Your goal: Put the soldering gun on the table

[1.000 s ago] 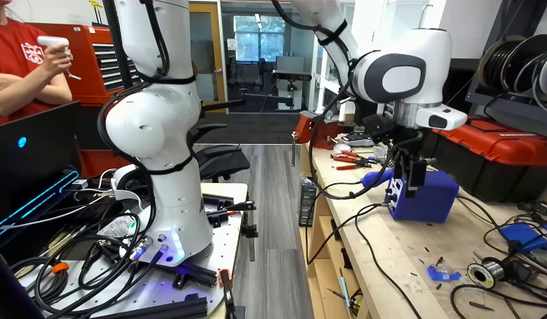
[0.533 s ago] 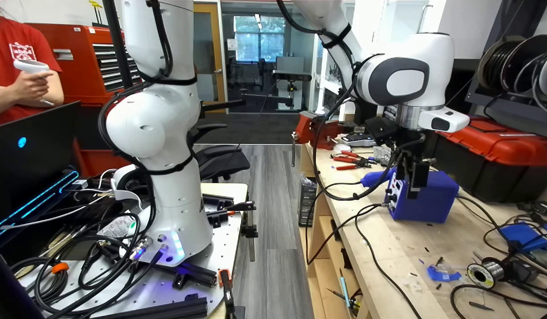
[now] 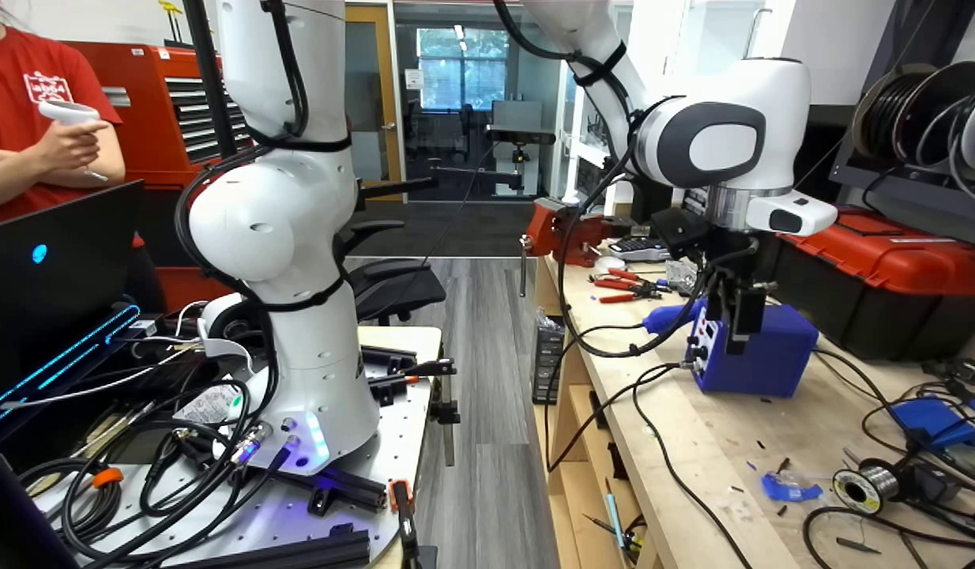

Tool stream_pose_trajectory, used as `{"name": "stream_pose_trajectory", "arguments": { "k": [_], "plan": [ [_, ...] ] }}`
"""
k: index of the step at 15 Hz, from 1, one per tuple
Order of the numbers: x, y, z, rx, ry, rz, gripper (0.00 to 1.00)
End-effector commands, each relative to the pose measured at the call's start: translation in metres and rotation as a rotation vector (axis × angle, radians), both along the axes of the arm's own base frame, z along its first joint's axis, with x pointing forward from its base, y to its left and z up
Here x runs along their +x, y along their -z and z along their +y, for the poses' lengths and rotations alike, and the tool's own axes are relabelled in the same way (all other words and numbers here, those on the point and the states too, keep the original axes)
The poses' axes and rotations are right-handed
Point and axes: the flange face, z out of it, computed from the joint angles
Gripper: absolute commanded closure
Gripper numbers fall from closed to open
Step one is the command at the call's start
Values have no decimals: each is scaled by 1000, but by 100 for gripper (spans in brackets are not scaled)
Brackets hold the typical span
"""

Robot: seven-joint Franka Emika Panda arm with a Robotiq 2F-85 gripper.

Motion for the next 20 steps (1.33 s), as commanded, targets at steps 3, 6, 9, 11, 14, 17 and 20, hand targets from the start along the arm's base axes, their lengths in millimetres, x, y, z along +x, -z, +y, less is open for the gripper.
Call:
{"name": "stream_pose_trajectory", "arguments": {
  "k": [3,6,9,11,14,17,20],
  "plan": [
    [5,-6,6,-1,13,-12,0],
    [9,-20,20,3,17,-39,0],
    [14,-34,37,13,39,-62,0],
    [16,-41,49,26,64,-69,0],
    [17,-42,70,51,126,-66,0],
    [14,-38,95,65,161,-51,0],
    [8,-34,123,82,134,-26,0]
  ]
}}
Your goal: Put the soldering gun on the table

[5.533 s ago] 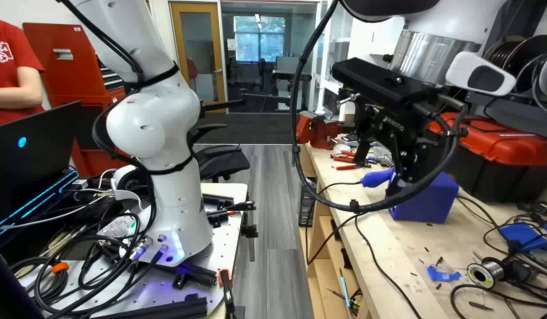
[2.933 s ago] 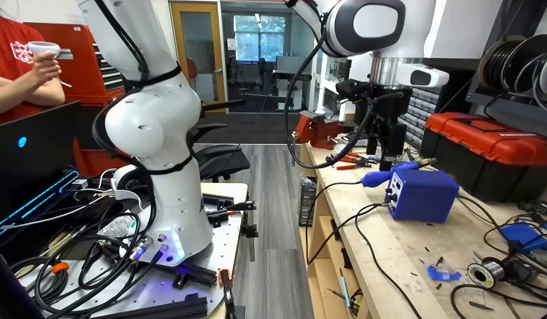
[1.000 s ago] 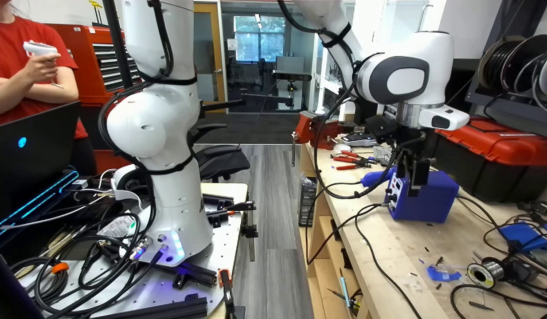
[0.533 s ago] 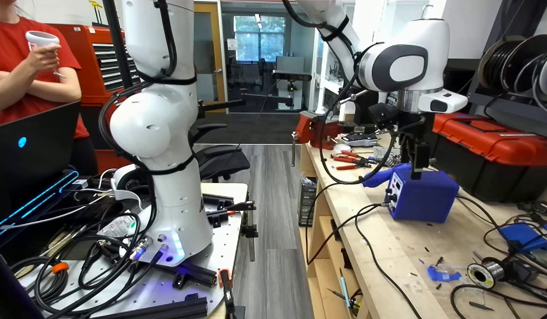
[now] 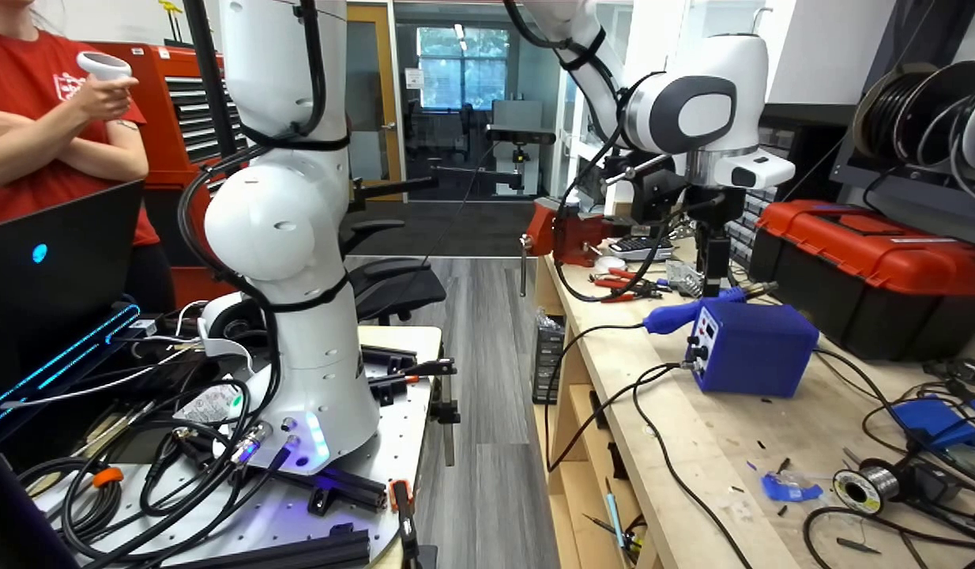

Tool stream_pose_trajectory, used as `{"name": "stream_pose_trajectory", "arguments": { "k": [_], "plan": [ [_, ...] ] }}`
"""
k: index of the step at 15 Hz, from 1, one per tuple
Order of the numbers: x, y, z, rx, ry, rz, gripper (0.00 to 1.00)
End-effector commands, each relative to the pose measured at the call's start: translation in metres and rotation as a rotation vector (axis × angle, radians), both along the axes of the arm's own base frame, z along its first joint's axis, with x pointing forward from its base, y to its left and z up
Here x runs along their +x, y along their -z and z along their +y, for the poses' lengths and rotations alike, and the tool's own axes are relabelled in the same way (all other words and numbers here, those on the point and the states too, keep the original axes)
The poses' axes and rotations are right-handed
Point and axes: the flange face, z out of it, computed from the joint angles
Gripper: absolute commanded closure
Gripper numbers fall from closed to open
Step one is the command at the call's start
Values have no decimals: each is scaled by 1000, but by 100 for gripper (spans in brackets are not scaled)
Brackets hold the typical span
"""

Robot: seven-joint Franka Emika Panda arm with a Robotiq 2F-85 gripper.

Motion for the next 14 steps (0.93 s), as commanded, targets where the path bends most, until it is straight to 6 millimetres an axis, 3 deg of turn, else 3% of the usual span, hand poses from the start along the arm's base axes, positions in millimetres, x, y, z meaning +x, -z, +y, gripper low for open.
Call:
{"name": "stream_pose_trajectory", "arguments": {
  "k": [1,8,14],
  "plan": [
    [-5,0,32,21,-15,41,0],
    [-16,31,83,16,-199,97,0],
    [-6,59,95,-6,-266,121,0]
  ]
}}
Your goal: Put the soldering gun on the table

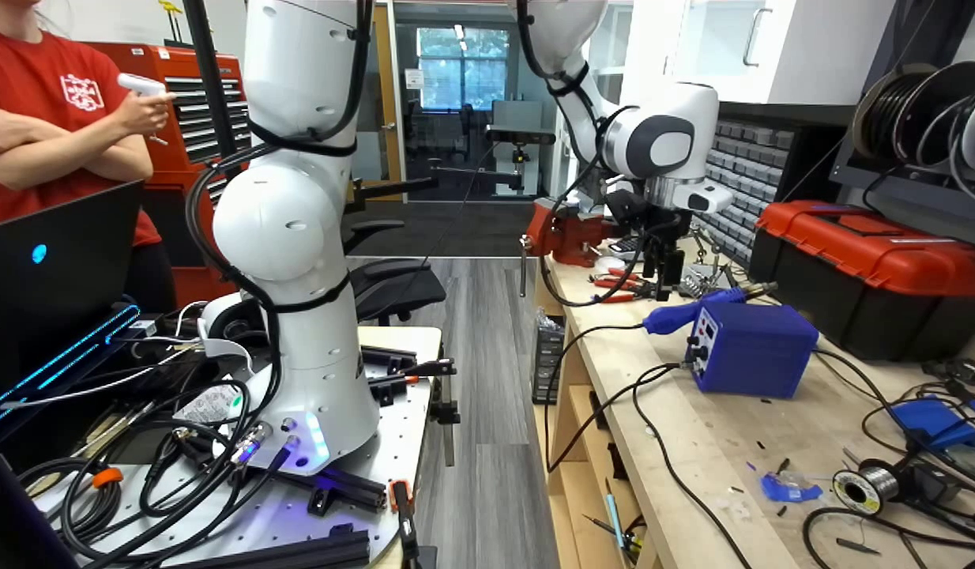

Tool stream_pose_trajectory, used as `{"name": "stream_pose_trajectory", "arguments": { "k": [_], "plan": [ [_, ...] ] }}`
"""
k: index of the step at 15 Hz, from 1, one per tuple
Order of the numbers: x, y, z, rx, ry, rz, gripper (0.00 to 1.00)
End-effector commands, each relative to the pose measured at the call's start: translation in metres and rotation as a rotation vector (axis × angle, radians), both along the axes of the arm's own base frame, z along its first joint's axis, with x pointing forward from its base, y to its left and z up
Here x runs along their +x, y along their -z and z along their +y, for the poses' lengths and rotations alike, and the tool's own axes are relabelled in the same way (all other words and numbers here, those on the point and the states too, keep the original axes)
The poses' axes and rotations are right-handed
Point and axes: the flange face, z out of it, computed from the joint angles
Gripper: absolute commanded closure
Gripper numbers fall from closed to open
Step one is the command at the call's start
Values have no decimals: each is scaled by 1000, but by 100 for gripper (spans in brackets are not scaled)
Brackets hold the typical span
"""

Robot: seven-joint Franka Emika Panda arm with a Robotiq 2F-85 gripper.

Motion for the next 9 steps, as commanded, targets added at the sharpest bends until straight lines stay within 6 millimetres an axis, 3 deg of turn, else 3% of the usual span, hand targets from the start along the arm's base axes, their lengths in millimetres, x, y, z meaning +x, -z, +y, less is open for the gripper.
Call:
{"name": "stream_pose_trajectory", "arguments": {
  "k": [1,9],
  "plan": [
    [14,7,4,-7,-22,8,0],
    [44,16,-1,3,1,-25,0]
  ]
}}
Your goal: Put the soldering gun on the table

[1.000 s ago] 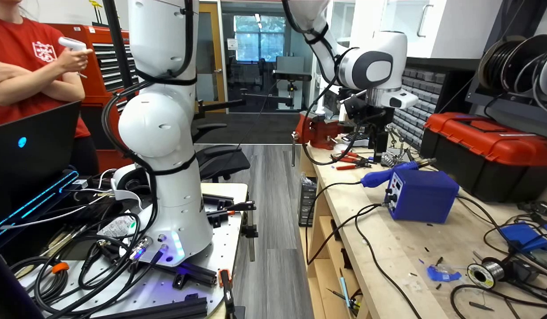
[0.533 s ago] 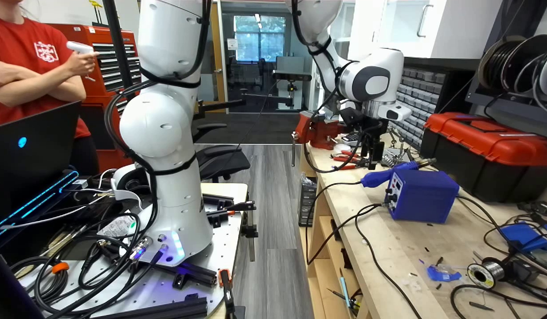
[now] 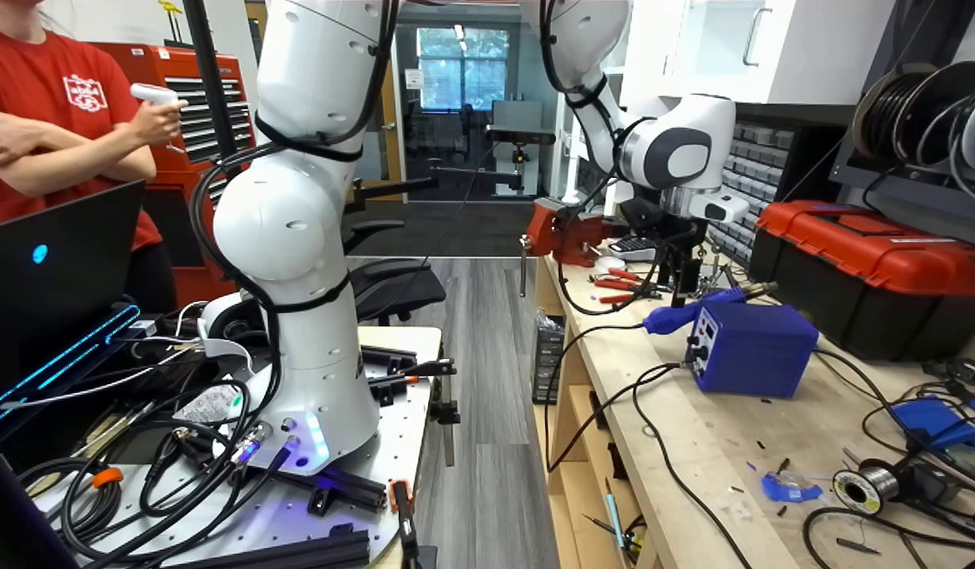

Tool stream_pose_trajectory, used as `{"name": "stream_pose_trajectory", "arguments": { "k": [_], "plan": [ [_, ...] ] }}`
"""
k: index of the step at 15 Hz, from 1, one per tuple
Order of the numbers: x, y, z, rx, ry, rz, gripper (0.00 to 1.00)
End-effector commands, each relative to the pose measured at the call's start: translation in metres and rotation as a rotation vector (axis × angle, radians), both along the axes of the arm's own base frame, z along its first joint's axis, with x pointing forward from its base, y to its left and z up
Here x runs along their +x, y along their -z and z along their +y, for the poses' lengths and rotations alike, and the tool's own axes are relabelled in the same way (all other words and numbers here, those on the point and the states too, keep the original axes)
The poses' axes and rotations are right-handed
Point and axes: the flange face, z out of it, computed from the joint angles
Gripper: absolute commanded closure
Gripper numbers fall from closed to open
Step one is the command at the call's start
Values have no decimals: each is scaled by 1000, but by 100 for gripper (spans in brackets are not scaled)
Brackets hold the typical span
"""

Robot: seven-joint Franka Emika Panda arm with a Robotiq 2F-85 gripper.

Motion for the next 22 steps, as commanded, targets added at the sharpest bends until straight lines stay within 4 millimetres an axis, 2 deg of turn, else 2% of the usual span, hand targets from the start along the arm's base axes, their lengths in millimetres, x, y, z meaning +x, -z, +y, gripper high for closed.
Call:
{"name": "stream_pose_trajectory", "arguments": {
  "k": [1,15,16,17,22],
  "plan": [
    [16,4,-1,1,-5,-15,0],
    [33,37,0,40,10,18,0],
    [34,38,-1,45,8,15,25],
    [35,38,-2,49,6,9,26],
    [37,31,-8,62,10,-26,59]
  ]
}}
